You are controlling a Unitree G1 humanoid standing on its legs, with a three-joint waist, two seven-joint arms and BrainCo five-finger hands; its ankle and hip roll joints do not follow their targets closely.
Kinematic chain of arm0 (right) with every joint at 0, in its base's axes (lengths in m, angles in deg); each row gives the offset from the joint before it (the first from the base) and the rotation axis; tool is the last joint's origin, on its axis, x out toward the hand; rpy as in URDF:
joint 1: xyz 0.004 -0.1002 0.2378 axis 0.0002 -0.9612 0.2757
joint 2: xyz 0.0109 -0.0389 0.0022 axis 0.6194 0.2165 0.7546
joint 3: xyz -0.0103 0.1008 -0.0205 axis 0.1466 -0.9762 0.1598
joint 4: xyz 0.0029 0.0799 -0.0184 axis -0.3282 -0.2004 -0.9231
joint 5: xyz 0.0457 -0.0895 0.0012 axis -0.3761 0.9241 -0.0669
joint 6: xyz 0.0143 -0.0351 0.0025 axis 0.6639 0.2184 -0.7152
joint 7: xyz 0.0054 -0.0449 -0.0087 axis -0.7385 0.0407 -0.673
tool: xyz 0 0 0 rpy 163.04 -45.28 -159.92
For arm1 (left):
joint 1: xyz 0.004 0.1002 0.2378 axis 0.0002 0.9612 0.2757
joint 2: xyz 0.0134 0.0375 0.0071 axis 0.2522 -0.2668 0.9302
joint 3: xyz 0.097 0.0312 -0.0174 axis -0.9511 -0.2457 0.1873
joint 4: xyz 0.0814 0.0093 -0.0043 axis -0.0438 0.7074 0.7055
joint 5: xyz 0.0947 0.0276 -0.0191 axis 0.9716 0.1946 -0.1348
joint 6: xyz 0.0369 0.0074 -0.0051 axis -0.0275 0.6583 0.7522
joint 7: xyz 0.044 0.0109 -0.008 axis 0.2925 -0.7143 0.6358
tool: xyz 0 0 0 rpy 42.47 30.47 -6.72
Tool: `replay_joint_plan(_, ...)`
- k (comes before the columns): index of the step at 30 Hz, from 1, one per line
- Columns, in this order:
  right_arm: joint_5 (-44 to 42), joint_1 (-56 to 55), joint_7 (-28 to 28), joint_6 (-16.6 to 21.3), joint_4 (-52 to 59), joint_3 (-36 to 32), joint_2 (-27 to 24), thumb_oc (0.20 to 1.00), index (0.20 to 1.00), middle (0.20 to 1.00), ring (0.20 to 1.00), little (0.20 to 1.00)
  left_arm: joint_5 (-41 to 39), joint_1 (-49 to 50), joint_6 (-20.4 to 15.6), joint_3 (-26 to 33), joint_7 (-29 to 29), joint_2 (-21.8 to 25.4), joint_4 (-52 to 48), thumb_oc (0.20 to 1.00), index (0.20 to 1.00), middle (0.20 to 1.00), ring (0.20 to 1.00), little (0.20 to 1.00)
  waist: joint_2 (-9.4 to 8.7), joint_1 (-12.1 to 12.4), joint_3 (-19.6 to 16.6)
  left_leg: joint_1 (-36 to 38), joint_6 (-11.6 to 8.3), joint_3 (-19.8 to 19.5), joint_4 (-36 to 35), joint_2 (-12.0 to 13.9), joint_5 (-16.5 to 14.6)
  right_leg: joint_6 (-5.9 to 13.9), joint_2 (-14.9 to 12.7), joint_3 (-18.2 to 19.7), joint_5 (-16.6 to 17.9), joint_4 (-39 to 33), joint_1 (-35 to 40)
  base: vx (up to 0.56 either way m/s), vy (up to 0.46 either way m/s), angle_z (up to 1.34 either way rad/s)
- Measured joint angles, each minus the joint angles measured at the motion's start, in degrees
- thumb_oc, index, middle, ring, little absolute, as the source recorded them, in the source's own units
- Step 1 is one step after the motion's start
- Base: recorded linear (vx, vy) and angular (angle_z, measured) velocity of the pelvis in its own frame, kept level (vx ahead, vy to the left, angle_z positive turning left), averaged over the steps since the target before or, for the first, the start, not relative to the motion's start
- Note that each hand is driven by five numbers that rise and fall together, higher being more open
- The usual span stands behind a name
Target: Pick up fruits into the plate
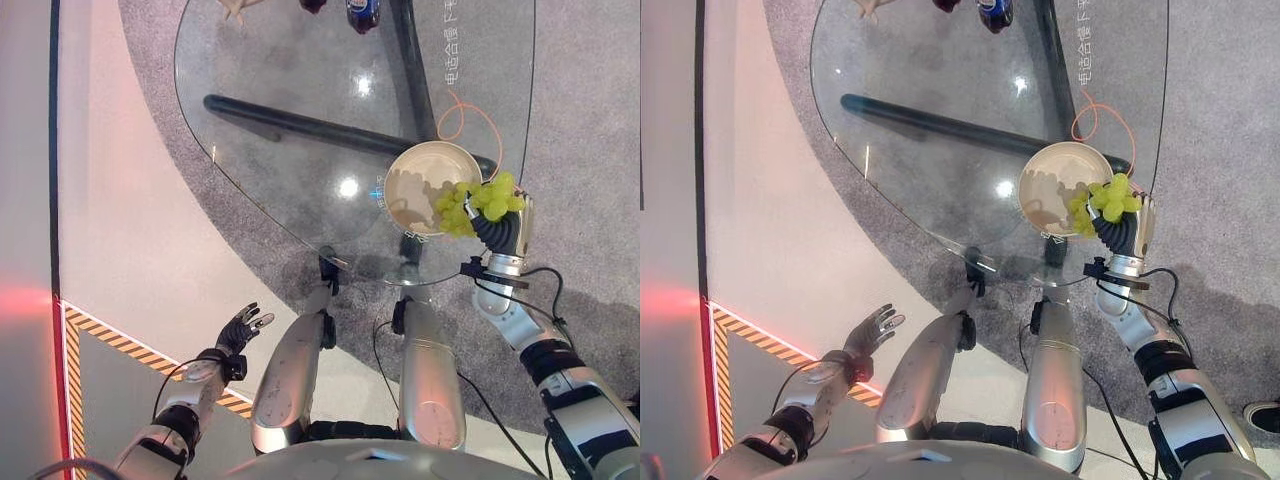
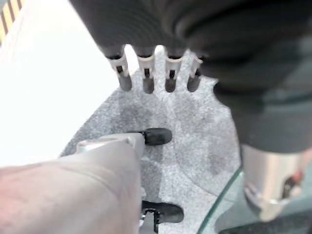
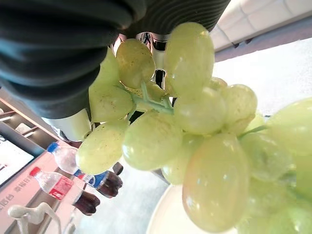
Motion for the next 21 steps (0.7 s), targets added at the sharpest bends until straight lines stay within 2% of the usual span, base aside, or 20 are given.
replay_joint_plan(10, 0.1, 1.2, -1.3, -3.4, -5.3, 1.0, 0.0, 0.200, 0.200, 0.200, 0.200, 0.200, -1.1, -0.1, -1.1, -0.4, 0.0, 0.0, -1.7, 1.000, 1.000, 1.000, 1.000, 1.000, 0.00, 0.8, 0.0, -3.7, 0.16, -0.2, 0.1, -0.1, 0.9, -0.30, -0.4, -0.1, -0.2, 2.8, -4.9, 0.01, -0.013, 0.00)
replay_joint_plan(11, -10.8, 1.4, 12.3, -1.5, -6.1, -0.1, 1.7, 0.200, 0.200, 0.200, 0.200, 0.200, -1.1, -0.2, -1.0, -0.5, 0.1, 0.1, -1.8, 1.000, 1.000, 1.000, 1.000, 1.000, 0.03, 1.1, 0.0, -4.0, 0.22, -0.4, 0.2, -0.1, 1.0, -0.34, -0.3, -0.2, -0.3, 3.2, -5.0, 0.04, -0.046, 0.08)
replay_joint_plan(12, -22.2, 3.5, 24.8, -2.6, -8.3, -0.7, 2.5, 0.200, 0.200, 0.200, 0.200, 0.200, -1.1, -1.2, -0.2, -0.6, 0.4, 0.2, -1.9, 1.000, 1.000, 1.000, 1.000, 1.000, 0.03, 0.9, 0.0, -4.2, 0.16, -1.0, 0.7, -0.1, 0.9, -0.56, -0.4, -0.7, -0.4, 3.4, -5.0, 0.02, 0.029, 0.13)
replay_joint_plan(13, -28.8, 4.6, 31.9, -4.2, -8.6, 0.8, 3.0, 0.200, 0.200, 0.200, 0.200, 0.200, -1.1, -2.0, 0.2, -1.0, 1.0, 0.1, -2.1, 1.000, 1.000, 1.000, 1.000, 1.000, 0.04, 1.4, 0.0, -4.5, 0.15, -1.1, 1.0, -0.1, 0.9, -0.77, -0.5, -0.8, -0.8, 4.1, -5.3, 0.05, -0.016, 0.16)
replay_joint_plan(14, -30.5, 5.6, 35.9, -4.6, -8.5, 2.5, 2.8, 0.338, 0.338, 0.338, 0.338, 0.338, -1.1, -3.1, 0.1, -1.6, 1.3, 0.0, -2.2, 1.000, 1.000, 1.000, 1.000, 1.000, 0.04, 2.0, 0.0, -4.5, 0.00, -1.3, 1.0, -0.1, 1.1, -1.00, -0.5, -0.9, -1.1, 5.0, -5.7, 0.03, -0.040, 0.10)
replay_joint_plan(15, -30.6, 6.9, 37.1, -4.5, -8.9, 2.8, 2.9, 0.385, 0.385, 0.385, 0.385, 0.385, -1.1, -3.4, 0.1, -1.9, 1.4, -0.1, -2.1, 1.000, 1.000, 1.000, 1.000, 1.000, 0.05, 2.4, 0.0, -4.5, -0.09, -1.5, 1.0, 0.0, 1.2, -1.06, -0.5, -0.9, -1.3, 5.4, -5.8, 0.05, -0.063, 0.07)
replay_joint_plan(16, -30.9, 11.1, 39.6, -5.5, -12.8, 3.7, 3.6, 0.548, 0.548, 0.548, 0.548, 0.548, -1.0, -4.8, 0.1, -2.6, 1.2, -0.1, -0.1, 1.000, 1.000, 1.000, 1.000, 1.000, 0.06, 2.5, 0.0, -4.5, -0.29, -1.7, 1.1, 0.1, 1.3, -1.04, -0.5, -1.1, -1.4, 5.7, -5.7, 0.04, -0.029, 0.06)
replay_joint_plan(17, -31.1, 13.7, 40.8, -7.1, -14.5, 4.0, 3.5, 0.567, 0.567, 0.567, 0.567, 0.567, -1.0, -5.6, 0.3, -2.8, 1.1, -0.1, 0.8, 1.000, 1.000, 1.000, 1.000, 1.000, 0.07, 2.7, 0.0, -4.6, -0.40, -1.8, 1.3, 0.0, 1.3, -1.24, -0.6, -1.3, -1.5, 5.9, -5.7, 0.04, -0.012, 0.11)
replay_joint_plan(18, -32.1, 20.0, 43.2, -11.8, -16.5, 4.8, 2.5, 0.611, 0.611, 0.611, 0.611, 0.611, -0.9, -6.4, 0.2, -2.8, 1.1, -0.1, 1.0, 1.000, 1.000, 1.000, 1.000, 1.000, 0.14, 3.1, -0.1, -5.4, -0.67, -2.4, 1.9, 0.1, 1.0, -1.32, -0.7, -1.8, -1.5, 6.1, -6.1, 0.04, -0.027, 0.17)
replay_joint_plan(19, -33.2, 23.8, 44.3, -14.8, -16.6, 5.1, 2.3, 0.837, 0.837, 0.837, 0.837, 0.837, -0.9, -6.6, 0.2, -2.8, 1.0, -0.1, 0.4, 1.000, 1.000, 1.000, 1.000, 1.000, 0.16, 3.7, -0.1, -5.9, -0.69, -2.8, 2.1, 0.1, 1.1, -1.53, -0.9, -2.3, -1.7, 6.7, -6.7, 0.04, -0.046, 0.22)
replay_joint_plan(20, -34.2, 27.3, 44.8, -17.8, -17.3, 5.2, 0.5, 1.000, 1.000, 1.000, 1.000, 1.000, -0.8, -6.9, 0.4, -2.9, 1.1, -0.2, 0.1, 1.000, 1.000, 1.000, 1.000, 1.000, 0.16, 4.6, -0.1, -6.3, -0.80, -3.2, 2.1, 0.1, 1.3, -1.93, -0.8, -2.5, -2.0, 7.6, -7.2, 0.03, -0.053, 0.20)
replay_joint_plan(21, -34.9, 29.2, 45.6, -19.8, -17.7, 5.3, -0.4, 1.000, 1.000, 1.000, 1.000, 1.000, -0.7, -7.1, 0.5, -3.0, 1.0, -0.2, 0.0, 1.000, 1.000, 1.000, 1.000, 1.000, 0.16, 5.2, -0.1, -6.5, -0.87, -3.3, 2.1, 0.1, 1.4, -2.07, -1.0, -2.5, -2.2, 8.1, -7.6, 0.04, -0.060, 0.20)
